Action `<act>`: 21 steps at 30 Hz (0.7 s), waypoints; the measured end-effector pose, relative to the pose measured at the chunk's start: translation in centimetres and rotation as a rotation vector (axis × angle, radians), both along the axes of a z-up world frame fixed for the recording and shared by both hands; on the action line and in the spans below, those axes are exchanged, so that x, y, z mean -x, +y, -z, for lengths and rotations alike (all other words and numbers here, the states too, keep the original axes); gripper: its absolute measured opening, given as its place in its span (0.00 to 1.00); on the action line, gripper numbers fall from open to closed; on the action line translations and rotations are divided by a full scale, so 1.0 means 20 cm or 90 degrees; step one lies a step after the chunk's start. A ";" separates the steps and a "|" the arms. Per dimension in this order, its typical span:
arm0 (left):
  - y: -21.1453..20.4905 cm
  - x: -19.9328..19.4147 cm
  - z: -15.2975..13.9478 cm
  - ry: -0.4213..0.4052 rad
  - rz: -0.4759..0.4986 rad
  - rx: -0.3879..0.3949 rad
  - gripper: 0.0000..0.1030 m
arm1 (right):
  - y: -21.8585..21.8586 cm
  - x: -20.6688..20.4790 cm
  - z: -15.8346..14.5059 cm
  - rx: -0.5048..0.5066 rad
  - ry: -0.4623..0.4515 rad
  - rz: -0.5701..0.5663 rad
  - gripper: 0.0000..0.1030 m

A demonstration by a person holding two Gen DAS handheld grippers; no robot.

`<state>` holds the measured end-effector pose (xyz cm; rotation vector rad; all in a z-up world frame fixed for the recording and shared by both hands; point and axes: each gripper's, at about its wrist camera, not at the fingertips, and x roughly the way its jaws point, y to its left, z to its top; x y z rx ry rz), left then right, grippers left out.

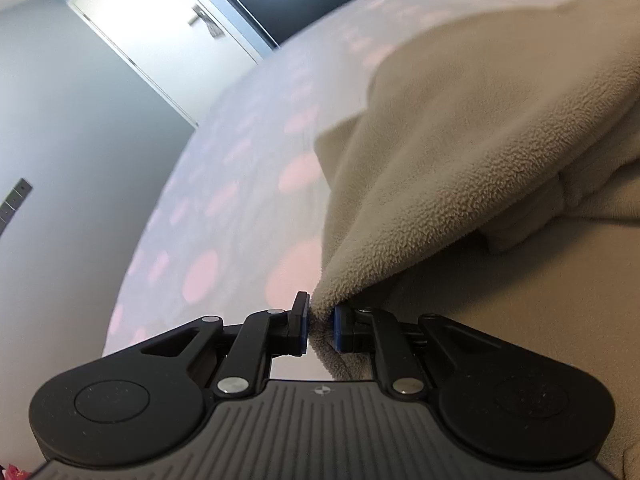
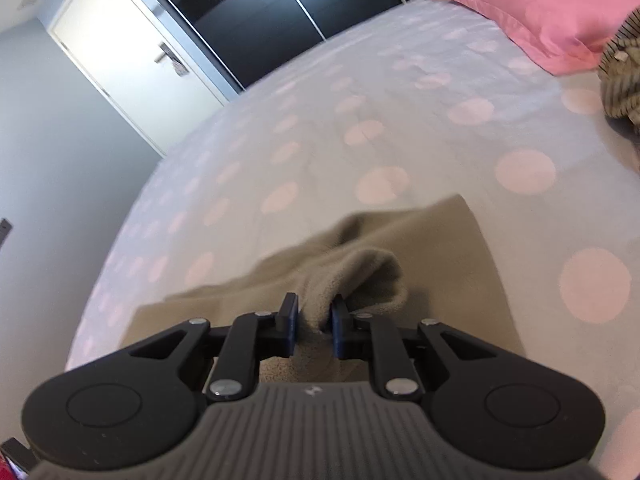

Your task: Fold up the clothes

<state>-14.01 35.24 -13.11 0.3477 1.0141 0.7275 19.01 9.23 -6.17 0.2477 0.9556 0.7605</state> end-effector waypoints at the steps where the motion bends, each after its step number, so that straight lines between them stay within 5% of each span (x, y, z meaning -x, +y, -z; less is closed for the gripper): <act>1: -0.01 -0.01 0.02 0.015 0.007 -0.004 0.10 | 0.00 -0.01 0.04 0.029 0.009 0.006 0.18; 7: 0.01 0.03 0.02 0.022 0.006 0.052 0.12 | -0.04 -0.05 0.25 0.103 0.046 0.021 0.10; 10: 0.05 0.07 0.00 0.012 -0.006 0.095 0.14 | -0.03 -0.03 0.23 0.112 0.036 0.019 0.10; 14: 0.09 0.12 -0.03 -0.001 -0.022 0.152 0.27 | -0.03 0.01 0.18 0.172 -0.017 0.024 0.33; 21: 0.25 0.35 -0.09 -0.070 -0.124 0.302 0.39 | -0.18 0.04 0.12 0.176 -0.014 0.039 0.37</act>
